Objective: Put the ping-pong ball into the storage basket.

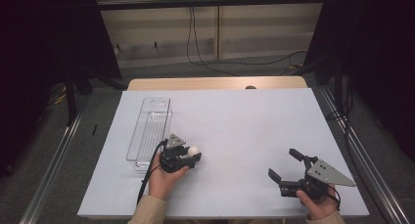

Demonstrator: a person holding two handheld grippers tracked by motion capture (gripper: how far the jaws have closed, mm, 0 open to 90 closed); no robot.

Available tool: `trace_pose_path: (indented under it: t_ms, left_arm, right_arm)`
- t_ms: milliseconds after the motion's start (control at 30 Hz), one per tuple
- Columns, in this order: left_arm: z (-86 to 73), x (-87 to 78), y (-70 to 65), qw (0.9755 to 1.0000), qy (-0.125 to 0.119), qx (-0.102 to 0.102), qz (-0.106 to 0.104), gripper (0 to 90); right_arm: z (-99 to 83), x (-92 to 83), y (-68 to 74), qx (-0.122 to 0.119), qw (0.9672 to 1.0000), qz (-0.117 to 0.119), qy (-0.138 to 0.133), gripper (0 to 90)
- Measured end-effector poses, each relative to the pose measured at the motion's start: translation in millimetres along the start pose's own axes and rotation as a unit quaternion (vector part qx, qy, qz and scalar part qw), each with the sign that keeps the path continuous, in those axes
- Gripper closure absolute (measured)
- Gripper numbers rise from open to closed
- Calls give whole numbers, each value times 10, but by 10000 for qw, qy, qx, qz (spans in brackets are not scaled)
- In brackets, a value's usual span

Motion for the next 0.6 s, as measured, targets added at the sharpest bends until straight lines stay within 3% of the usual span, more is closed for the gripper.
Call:
trace_pose_path:
  t_ms: [600]
  left_arm:
    - [24, -73, 22, 9999, -38, -131, -34, 512]
  right_arm:
    - [0, 0, 4, 8, 10000, 9, 6, 26]
Point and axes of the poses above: each handheld gripper's, and its own axes: x roughly forward along the jaws, z roughly out of its top, y roughly to its left, the point moved 2 cm from there along x, roughly forward along the jaws, and after that the axes turned 8 degrees about z, right-handed, at the moved point
